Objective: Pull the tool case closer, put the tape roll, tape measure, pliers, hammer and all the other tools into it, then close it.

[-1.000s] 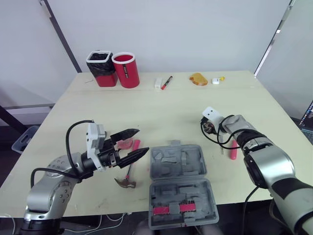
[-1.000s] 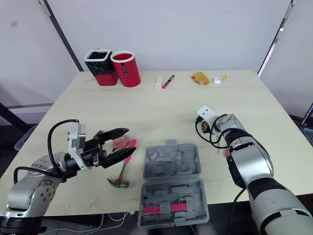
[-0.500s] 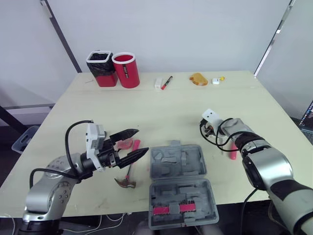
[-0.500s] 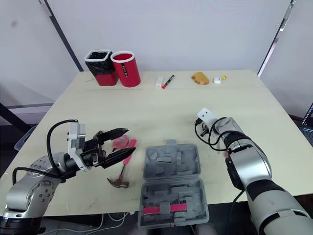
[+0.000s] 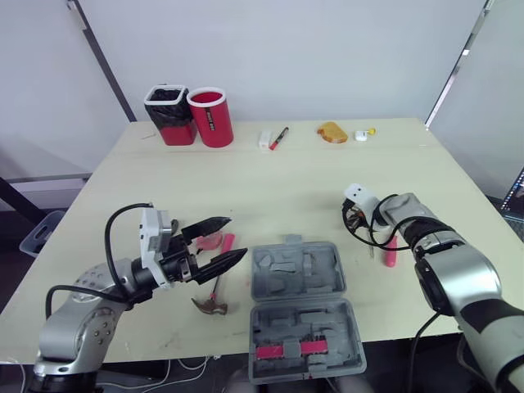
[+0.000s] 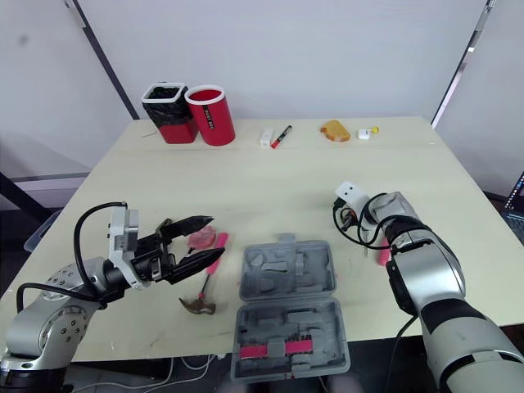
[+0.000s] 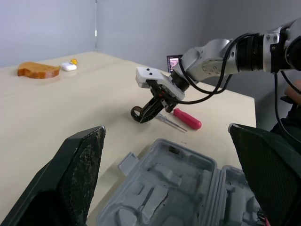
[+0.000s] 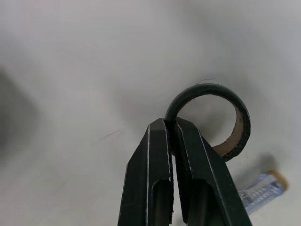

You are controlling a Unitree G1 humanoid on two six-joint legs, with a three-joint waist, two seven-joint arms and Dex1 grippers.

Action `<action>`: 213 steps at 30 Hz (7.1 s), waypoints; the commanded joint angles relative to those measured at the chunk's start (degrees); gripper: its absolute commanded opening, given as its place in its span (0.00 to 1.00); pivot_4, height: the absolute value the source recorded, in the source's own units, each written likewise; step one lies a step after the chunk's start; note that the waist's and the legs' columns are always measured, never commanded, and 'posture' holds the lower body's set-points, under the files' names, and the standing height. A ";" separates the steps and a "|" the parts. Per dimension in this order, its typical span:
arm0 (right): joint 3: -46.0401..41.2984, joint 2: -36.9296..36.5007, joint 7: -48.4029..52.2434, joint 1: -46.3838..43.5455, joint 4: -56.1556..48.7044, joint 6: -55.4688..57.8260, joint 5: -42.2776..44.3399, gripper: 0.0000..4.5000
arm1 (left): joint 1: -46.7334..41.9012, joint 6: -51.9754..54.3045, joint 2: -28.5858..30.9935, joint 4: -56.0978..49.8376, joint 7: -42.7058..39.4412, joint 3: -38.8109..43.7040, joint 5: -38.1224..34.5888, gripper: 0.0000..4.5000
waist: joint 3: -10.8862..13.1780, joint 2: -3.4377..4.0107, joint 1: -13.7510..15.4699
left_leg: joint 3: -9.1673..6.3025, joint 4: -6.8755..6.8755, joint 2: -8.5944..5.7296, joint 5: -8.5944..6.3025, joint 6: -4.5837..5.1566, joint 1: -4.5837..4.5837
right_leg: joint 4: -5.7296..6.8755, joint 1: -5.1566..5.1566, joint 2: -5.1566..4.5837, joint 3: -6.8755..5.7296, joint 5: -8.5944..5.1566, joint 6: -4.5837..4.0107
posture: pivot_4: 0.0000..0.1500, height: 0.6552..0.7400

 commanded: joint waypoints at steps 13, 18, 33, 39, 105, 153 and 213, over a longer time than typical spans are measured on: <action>9.75 -18.37 28.40 20.25 -66.36 22.01 -0.93 0.03 | 0.92 0.75 1.32 -2.65 -4.81 -0.80 -1.48 1.00 | 0.04 0.06 1.17 | -0.16 -0.01 -0.02 -0.01 0.00 -0.10 | -0.06 0.00 -0.01 -0.13 -0.01 0.00 | 1.00 1.00; 12.27 -23.20 29.64 24.32 -82.97 29.07 -1.50 0.03 | 2.18 0.51 2.14 -2.55 -5.98 -0.08 -1.61 1.00 | 0.04 0.07 1.21 | -0.12 0.00 0.02 -0.01 0.00 0.00 | -0.04 -0.02 0.02 -0.12 -0.08 -0.10 | 1.00 1.00; 30.09 -10.26 30.74 8.04 -83.03 27.17 -0.42 0.03 | 15.32 -0.09 5.95 -0.91 -12.95 12.53 -4.24 1.00 | 0.01 -0.02 1.05 | -0.17 0.04 0.07 0.00 -0.02 -0.03 | -0.03 -0.10 -0.03 -0.25 -0.18 -0.28 | 1.00 1.00; 33.78 2.17 25.37 3.25 -63.96 19.04 -1.33 0.03 | 18.24 -2.39 5.19 2.45 -14.42 14.81 -2.68 1.00 | 0.01 -0.03 0.38 | -0.08 0.04 0.05 0.01 -0.02 -0.04 | -0.02 -0.11 -0.05 -0.20 -0.17 -0.29 | 1.00 1.00; 8.48 20.26 5.99 16.95 -30.98 -9.22 12.55 0.33 | 12.22 -4.11 3.67 6.85 -10.18 8.14 2.90 1.00 | 0.07 -0.05 -0.10 | -0.33 -0.10 0.08 0.04 -0.13 -0.06 | 0.06 -0.12 -0.05 -0.24 -0.04 -0.15 | 1.00 1.00; -16.55 -6.39 -0.25 66.20 -91.36 5.10 33.26 0.99 | 17.96 -5.67 -0.26 13.87 -3.24 15.06 4.74 1.00 | -0.01 -0.19 0.56 | -0.46 -0.13 0.06 0.03 -0.10 0.02 | -0.07 -0.01 -0.20 -0.25 -0.16 -0.30 | 1.00 1.00; -17.16 -15.42 -9.19 67.25 -107.57 15.08 45.81 0.99 | 1.51 4.57 3.90 2.30 1.41 6.90 3.93 1.00 | -0.08 -0.33 1.84 | -0.39 -0.02 0.04 0.03 -0.07 0.00 | -0.10 0.06 -0.05 -0.21 -0.16 -0.26 | 1.00 1.00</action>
